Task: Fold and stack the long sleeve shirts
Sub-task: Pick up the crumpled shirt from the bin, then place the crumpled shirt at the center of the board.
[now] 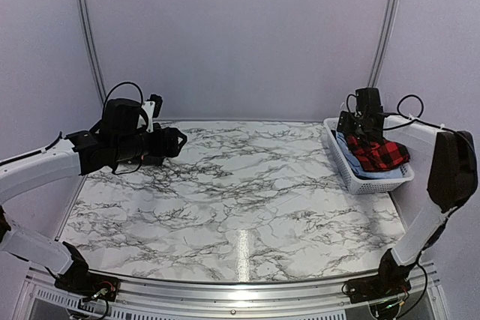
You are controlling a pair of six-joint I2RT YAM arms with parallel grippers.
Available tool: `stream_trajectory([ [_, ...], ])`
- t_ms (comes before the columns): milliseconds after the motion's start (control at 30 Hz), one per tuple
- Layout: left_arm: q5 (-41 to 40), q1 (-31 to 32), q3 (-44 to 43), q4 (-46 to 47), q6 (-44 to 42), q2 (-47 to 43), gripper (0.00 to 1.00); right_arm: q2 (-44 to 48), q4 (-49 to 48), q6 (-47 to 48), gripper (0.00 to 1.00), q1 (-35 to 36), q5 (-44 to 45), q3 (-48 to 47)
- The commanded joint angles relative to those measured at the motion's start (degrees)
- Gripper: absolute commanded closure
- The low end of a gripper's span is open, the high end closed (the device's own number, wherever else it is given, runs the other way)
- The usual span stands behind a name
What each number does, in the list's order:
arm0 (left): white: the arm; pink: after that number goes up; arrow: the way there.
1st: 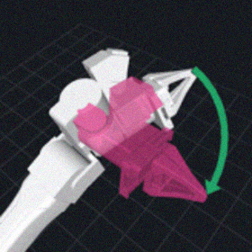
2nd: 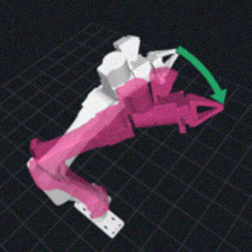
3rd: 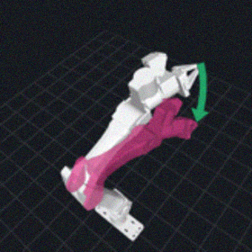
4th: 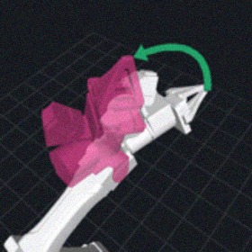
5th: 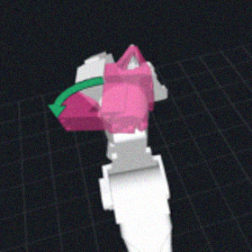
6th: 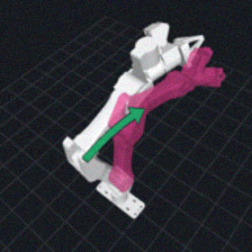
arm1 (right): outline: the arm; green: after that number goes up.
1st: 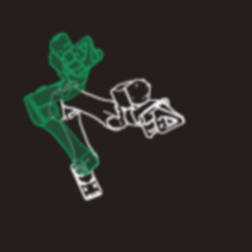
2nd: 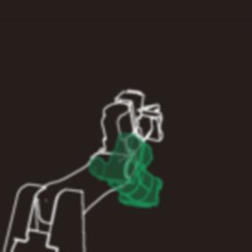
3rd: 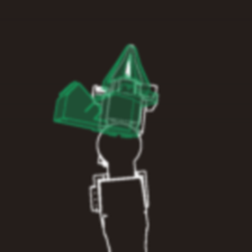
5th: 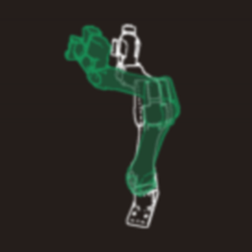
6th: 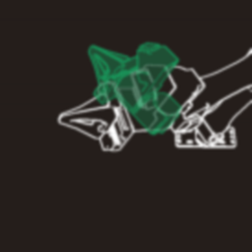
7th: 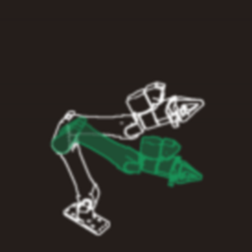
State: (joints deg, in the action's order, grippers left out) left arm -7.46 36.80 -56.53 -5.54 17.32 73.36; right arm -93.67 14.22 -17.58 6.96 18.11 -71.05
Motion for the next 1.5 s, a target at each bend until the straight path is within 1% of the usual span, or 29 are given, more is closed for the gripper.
stream_trajectory([
  [0, 1.0, -0.1, -1.0, -2.6, 0.3, -0.1, 0.01, -5.8, 0.2, -1.4, 0.10, -5.4, -3.4, -4.8],
  [67, 1.2, -0.1, -0.9, -2.9, 0.5, -0.2, 0.01, -7.3, -0.2, -1.2, 0.10, -7.2, -1.8, -5.0],
  [167, 1.4, -0.1, -0.7, -3.1, 0.8, -0.5, 0.01, -9.1, 0.0, -1.4, 0.10, -9.4, -2.3, -4.5],
  [333, 1.5, -0.1, -0.7, -3.0, 1.0, 0.1, 0.01, -9.9, -2.3, -1.7, 0.10, -9.6, -3.5, -0.6],
  [433, 2.1, -0.1, -1.3, -3.0, 1.0, 0.8, 0.01, -11.9, -2.5, -1.6, 0.11, -9.6, -4.8, -0.7],
  [533, 2.2, -0.1, -1.9, -3.1, 0.9, 1.1, 0.01, -14.7, -1.3, -1.4, 0.17, -9.6, -6.3, -2.7],
  [600, 2.0, -0.1, -2.0, -3.1, 0.8, 0.9, 0.01, -14.9, -1.3, -1.3, 0.22, -9.6, -6.9, -2.9],
  [667, 1.9, -0.1, -2.2, -3.1, 0.7, 0.7, 0.01, -14.4, -1.4, -1.0, 0.32, -9.6, -7.3, -3.1],
  [700, 1.9, -0.1, -2.2, -3.1, 0.6, 0.8, 0.01, -14.1, -1.2, -0.6, 0.40, -9.6, -7.4, -3.5],
  [800, 2.1, -0.1, -2.7, -3.2, 0.4, 0.9, 0.01, -12.2, 0.6, 0.5, 0.70, -9.6, -7.2, -5.4],
  [867, 2.2, -0.1, -3.1, -3.3, 0.3, 1.0, 0.01, -10.3, 1.6, 1.3, 0.85, -9.5, -6.8, -6.7],
  [967, 2.1, -0.1, -3.7, -3.5, 0.3, 1.2, 0.01, -7.0, 2.7, 2.4, 1.00, -9.0, -7.2, -8.2],
  [1100, 1.3, -0.1, -4.3, -3.6, 0.5, 1.0, 0.01, -1.9, 4.1, 4.5, 1.00, -7.2, -6.5, -9.9],
  [1267, 1.3, -0.1, -5.0, -3.4, 0.4, 1.2, 0.01, 5.3, 5.2, 6.9, 1.00, -0.7, -6.7, -12.5],
  [1400, 1.6, -0.1, -5.3, -2.9, 0.2, 1.1, 0.01, 10.4, 5.1, 7.6, 1.00, 3.7, -9.9, -14.5],
  [1467, 2.1, -0.1, -5.3, -2.4, 0.2, 0.9, 0.01, 12.5, 4.9, 8.3, 1.00, 7.3, -11.3, -15.7],
])
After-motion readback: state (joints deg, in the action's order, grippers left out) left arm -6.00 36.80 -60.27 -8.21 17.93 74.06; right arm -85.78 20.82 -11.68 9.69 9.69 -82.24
